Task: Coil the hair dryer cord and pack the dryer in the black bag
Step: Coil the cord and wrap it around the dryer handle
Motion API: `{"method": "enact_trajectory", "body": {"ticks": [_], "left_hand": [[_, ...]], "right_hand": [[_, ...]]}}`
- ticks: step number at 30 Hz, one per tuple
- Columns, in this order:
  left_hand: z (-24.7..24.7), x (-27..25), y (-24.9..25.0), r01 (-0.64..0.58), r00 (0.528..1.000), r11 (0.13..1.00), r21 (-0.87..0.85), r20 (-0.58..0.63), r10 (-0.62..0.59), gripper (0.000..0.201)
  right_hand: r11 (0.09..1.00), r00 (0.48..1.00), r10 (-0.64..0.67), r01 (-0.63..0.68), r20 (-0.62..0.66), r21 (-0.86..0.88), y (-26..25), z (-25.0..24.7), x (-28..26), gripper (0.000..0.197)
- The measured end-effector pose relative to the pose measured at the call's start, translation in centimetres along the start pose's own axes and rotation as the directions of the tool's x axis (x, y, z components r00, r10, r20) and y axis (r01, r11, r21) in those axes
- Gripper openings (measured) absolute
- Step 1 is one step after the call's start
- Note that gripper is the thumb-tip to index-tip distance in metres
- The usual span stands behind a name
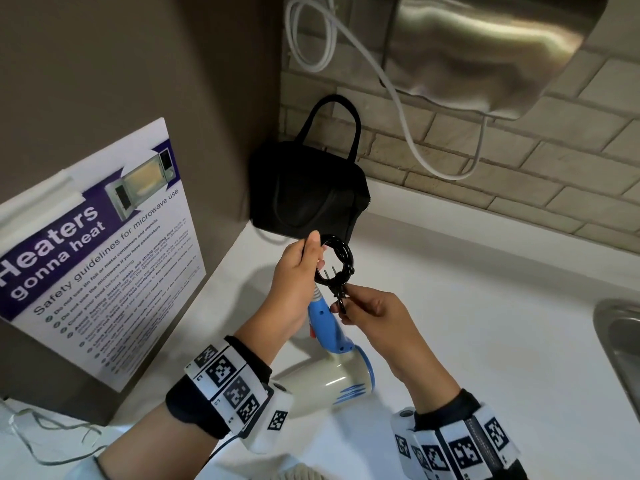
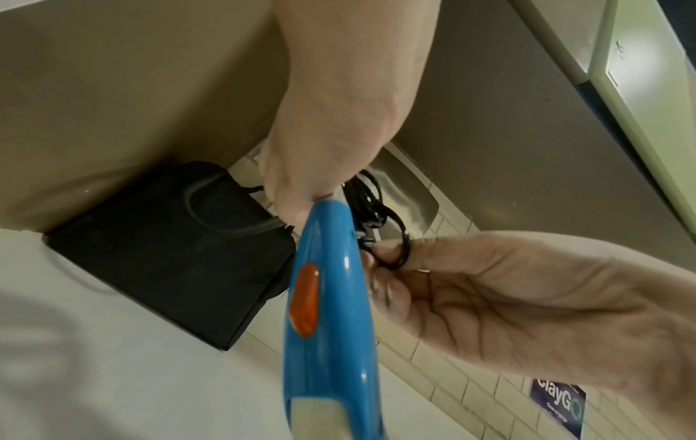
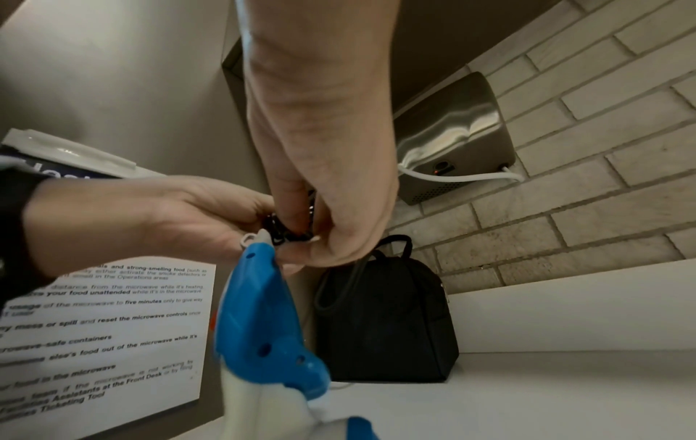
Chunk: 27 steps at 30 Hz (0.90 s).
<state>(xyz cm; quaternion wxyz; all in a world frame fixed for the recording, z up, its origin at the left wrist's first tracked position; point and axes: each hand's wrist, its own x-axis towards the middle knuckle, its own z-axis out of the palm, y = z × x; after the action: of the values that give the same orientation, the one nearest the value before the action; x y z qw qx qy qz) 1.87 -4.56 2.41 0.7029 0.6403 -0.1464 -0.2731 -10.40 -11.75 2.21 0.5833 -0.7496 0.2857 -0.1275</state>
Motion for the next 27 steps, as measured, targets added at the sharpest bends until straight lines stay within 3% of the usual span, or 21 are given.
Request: {"method": "enact_trajectory", "body": {"ticks": [3, 12, 17, 21, 27], "left_hand": [[0.1, 0.0, -0.1, 0.039, 0.999, 0.999, -0.027, 0.026, -0.039, 0.032], [0.7, 0.1, -0.5, 0.032, 0.999, 0.999, -0.032, 0.009, -0.032, 0.039], [0.6, 0.2, -0.6, 0.050, 0.999, 0.999, -0.006, 0.008, -0.050, 0.040], [0.2, 0.4, -0.5, 0.040, 0.999, 0.999, -0.015, -0.009, -0.040, 0.037], [0.2, 0.3, 0.0, 0.059, 0.998, 0.998, 0.021, 0.000, -0.059, 0.038]], "right_hand": [[0.998, 0.999, -0.033, 0.033, 0.012, -0.049, -0.1, 0.0, 0.0, 0.032], [0.989, 0.988, -0.141, 0.137, -0.066, -0.063, 0.4, 0.1, 1.2, 0.035], [0.985, 0.977, -0.164, 0.169, -0.136, 0.029, 0.7, 0.4, 1.7, 0.039], [0.963, 0.980, -0.123, 0.157, -0.159, 0.221, 0.1, 0.4, 1.8, 0.028], [0.946, 0.968, -0.167, 0.211, -0.188, 0.246, -0.1, 0.8, 2.0, 0.040]]}}
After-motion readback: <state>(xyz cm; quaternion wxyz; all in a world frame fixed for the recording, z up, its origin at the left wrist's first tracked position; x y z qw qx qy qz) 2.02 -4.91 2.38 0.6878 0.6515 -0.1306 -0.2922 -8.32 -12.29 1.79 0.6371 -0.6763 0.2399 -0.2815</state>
